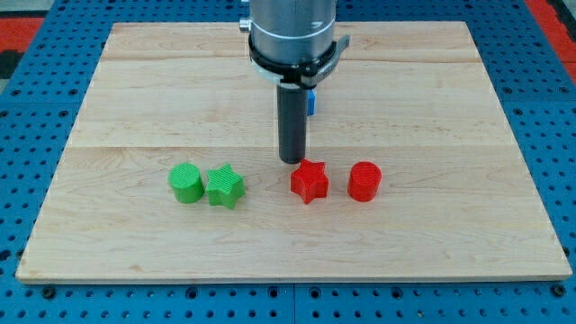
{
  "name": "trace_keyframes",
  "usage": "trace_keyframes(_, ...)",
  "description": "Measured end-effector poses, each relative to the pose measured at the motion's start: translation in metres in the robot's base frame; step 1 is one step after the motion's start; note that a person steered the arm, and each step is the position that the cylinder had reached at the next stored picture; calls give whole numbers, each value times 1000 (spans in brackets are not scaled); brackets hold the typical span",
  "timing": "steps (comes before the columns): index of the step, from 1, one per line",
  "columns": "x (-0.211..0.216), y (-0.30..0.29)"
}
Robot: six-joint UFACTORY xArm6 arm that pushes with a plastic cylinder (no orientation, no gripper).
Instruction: Slide the green star slightly away from the right side of the green circle
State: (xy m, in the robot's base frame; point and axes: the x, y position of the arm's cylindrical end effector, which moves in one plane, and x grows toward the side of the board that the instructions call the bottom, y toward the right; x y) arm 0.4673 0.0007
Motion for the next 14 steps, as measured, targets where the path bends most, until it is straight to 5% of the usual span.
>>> trace_keyframes(2,-2,-12)
trace_keyframes(4,-56,-206)
trace_keyframes(5,10,-296)
trace_keyframes(6,114,-294)
trace_keyframes(7,128,-237)
trace_keyframes(8,123,-163)
trace_keyframes(10,77,-116)
trace_keyframes(14,66,-105)
